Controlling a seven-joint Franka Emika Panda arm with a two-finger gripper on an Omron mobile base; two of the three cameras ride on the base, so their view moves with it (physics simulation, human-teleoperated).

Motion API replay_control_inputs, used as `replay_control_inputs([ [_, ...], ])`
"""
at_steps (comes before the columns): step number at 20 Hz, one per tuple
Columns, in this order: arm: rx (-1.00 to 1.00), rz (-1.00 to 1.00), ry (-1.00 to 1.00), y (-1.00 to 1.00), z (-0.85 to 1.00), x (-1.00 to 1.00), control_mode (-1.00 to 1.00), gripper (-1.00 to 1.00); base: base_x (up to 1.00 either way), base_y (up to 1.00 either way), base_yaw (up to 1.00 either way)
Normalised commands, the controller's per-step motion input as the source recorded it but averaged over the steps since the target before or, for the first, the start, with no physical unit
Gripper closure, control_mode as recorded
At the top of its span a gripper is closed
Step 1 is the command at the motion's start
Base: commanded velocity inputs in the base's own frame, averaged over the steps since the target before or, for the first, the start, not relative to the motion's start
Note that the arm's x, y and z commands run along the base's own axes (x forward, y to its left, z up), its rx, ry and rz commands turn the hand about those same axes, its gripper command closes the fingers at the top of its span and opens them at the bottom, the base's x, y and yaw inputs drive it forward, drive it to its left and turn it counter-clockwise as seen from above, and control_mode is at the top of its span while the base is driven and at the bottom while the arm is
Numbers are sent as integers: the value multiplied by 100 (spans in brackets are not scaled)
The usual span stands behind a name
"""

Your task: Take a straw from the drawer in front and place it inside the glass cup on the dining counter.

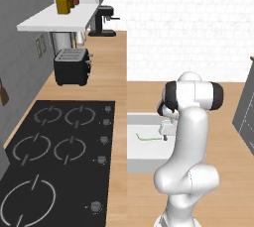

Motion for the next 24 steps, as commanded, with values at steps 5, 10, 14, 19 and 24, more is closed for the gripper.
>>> replay_control_inputs([
  [5, 0, 13, -14, -100, 15, -17, -100, -100, 0, 0, 0],
  [10, 0, 12, -11, -98, 7, -15, -100, -100, 0, 0, 0],
  [14, 1, 5, -5, -53, 0, -3, -100, -100, 0, 0, 0],
  [19, 0, 4, -5, 42, 17, 18, -100, -100, 0, 0, 0],
  [24, 0, 0, 0, 100, 25, 55, -100, -100, 0, 0, 0],
])
